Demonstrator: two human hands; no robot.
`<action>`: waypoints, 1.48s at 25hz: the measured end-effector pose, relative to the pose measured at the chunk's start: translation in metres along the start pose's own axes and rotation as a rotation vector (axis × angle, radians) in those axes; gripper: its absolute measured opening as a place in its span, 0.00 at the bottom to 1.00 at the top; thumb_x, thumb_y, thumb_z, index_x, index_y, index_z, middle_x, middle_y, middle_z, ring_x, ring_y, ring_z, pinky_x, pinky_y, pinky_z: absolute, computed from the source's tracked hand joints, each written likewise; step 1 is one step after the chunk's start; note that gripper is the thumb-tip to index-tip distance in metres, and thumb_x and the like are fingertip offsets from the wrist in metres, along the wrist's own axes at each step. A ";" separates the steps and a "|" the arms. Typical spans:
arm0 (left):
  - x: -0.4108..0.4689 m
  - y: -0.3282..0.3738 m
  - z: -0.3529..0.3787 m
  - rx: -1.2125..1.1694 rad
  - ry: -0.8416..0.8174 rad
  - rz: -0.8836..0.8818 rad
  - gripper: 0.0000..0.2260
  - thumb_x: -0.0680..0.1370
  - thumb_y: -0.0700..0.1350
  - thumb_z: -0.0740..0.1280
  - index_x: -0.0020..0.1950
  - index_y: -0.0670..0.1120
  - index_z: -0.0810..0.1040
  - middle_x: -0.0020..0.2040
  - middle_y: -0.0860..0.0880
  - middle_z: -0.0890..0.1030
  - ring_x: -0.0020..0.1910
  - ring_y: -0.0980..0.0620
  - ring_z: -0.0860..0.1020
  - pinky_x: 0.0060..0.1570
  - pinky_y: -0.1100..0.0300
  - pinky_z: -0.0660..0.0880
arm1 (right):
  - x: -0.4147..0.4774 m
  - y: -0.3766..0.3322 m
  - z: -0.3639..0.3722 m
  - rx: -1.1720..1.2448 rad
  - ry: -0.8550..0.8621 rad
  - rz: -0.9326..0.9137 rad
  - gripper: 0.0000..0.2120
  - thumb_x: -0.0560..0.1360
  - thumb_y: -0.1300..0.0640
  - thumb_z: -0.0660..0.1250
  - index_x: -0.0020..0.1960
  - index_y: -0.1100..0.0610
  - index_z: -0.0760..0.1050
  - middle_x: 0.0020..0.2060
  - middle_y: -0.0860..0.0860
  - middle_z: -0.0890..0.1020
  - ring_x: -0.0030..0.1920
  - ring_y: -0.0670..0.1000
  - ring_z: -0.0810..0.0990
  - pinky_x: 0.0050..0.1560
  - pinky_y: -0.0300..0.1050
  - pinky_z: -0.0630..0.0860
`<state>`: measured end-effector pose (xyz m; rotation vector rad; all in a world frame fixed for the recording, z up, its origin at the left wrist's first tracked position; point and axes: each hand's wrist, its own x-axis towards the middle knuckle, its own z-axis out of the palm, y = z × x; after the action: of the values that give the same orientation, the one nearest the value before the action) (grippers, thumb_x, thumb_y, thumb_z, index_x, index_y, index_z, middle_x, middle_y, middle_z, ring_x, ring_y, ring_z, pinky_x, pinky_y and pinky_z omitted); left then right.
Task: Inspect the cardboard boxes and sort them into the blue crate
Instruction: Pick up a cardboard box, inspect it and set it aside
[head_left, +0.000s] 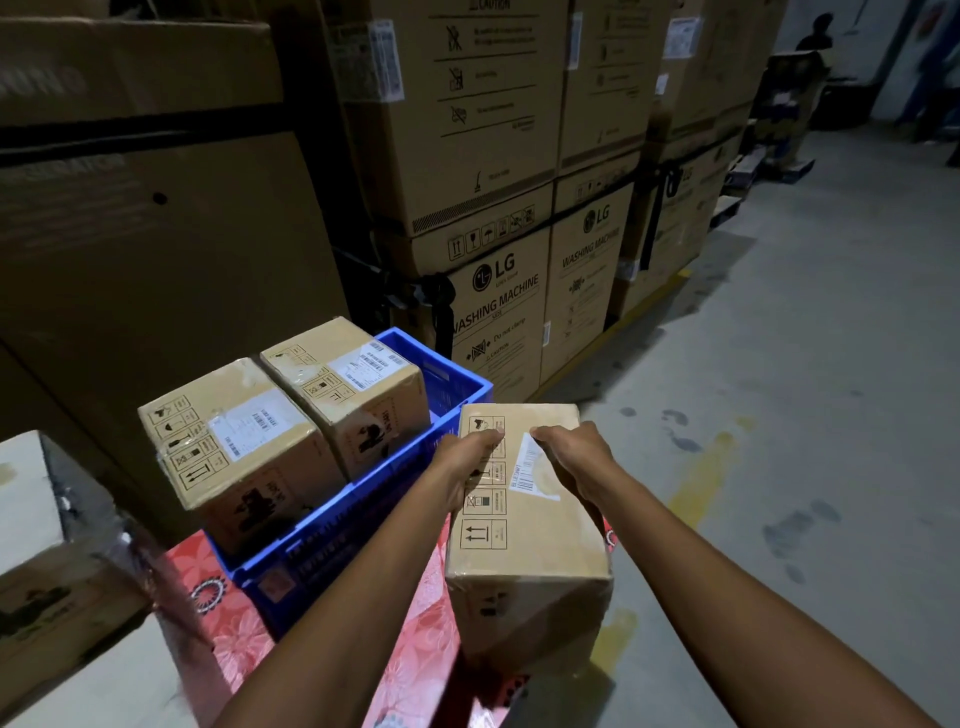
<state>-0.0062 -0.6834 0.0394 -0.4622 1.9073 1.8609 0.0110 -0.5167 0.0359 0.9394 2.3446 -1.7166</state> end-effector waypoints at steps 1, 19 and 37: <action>0.004 -0.001 0.001 0.008 0.017 0.010 0.13 0.78 0.47 0.72 0.58 0.41 0.81 0.43 0.44 0.87 0.34 0.50 0.86 0.29 0.61 0.78 | 0.000 -0.001 0.000 -0.021 0.011 -0.008 0.30 0.68 0.43 0.73 0.64 0.55 0.68 0.54 0.52 0.82 0.52 0.57 0.83 0.57 0.55 0.82; -0.079 -0.033 -0.039 1.059 0.498 0.763 0.17 0.81 0.55 0.61 0.63 0.45 0.77 0.67 0.42 0.71 0.69 0.41 0.67 0.68 0.44 0.67 | -0.073 0.037 0.030 0.398 -0.276 -0.033 0.21 0.86 0.46 0.56 0.51 0.59 0.82 0.40 0.55 0.87 0.38 0.53 0.84 0.42 0.45 0.80; -0.154 -0.070 -0.017 1.192 0.205 0.733 0.30 0.81 0.64 0.59 0.78 0.49 0.66 0.78 0.45 0.65 0.78 0.46 0.60 0.77 0.40 0.52 | -0.108 0.209 0.046 0.408 -0.337 0.269 0.26 0.79 0.31 0.59 0.59 0.51 0.80 0.48 0.62 0.84 0.34 0.52 0.79 0.35 0.42 0.74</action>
<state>0.1596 -0.7129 0.0601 0.5161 3.1096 0.6130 0.1945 -0.5652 -0.1109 0.8782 1.6166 -2.0786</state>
